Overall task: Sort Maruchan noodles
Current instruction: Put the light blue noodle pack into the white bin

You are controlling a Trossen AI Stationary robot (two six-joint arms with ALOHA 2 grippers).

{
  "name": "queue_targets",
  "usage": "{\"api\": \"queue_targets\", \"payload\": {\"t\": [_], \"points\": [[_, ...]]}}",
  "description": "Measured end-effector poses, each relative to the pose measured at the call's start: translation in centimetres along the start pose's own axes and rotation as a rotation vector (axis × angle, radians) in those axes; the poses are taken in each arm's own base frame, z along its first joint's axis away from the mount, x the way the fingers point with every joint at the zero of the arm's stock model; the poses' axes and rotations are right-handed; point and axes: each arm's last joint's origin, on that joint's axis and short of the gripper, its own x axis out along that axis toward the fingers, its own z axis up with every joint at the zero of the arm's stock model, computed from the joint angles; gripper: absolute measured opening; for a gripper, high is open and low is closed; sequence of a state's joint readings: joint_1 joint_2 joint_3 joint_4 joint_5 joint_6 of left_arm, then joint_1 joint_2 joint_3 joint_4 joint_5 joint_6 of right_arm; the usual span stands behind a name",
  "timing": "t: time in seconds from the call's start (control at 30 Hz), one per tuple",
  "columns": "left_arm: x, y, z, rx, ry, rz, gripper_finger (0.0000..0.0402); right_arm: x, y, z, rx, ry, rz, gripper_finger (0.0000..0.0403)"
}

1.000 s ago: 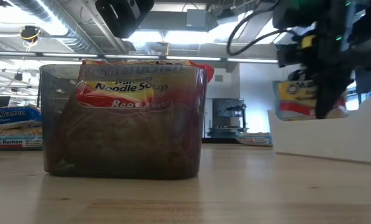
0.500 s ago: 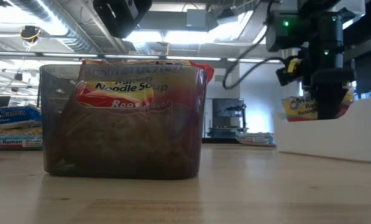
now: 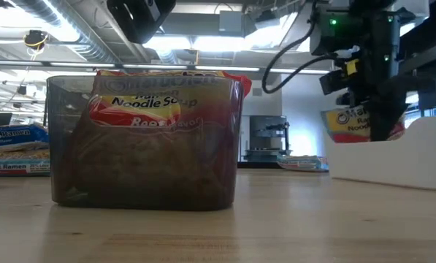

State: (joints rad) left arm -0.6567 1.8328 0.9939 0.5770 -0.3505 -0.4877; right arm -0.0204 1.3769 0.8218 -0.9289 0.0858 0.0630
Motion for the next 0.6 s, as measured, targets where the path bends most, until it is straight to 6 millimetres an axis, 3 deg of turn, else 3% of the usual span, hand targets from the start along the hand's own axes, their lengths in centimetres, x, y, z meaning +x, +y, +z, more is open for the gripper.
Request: {"api": "queue_targets", "payload": {"t": [0.3,0.5,0.6], "points": [[0.0,0.0,0.0,0.001,-0.003,0.006,0.0169,1.4,0.0,0.5,-0.114,-0.123,-0.033,0.0115],[0.0,0.1,0.0,0.013,-0.003,0.007,0.0169,1.7,-3.1,-0.2,0.303,-0.048,-0.068,0.0115],[0.1,0.2,0.1,0.018,-0.005,0.011,0.0169,1.7,-4.2,-0.3,0.385,-0.047,-0.006,0.0115]]}}
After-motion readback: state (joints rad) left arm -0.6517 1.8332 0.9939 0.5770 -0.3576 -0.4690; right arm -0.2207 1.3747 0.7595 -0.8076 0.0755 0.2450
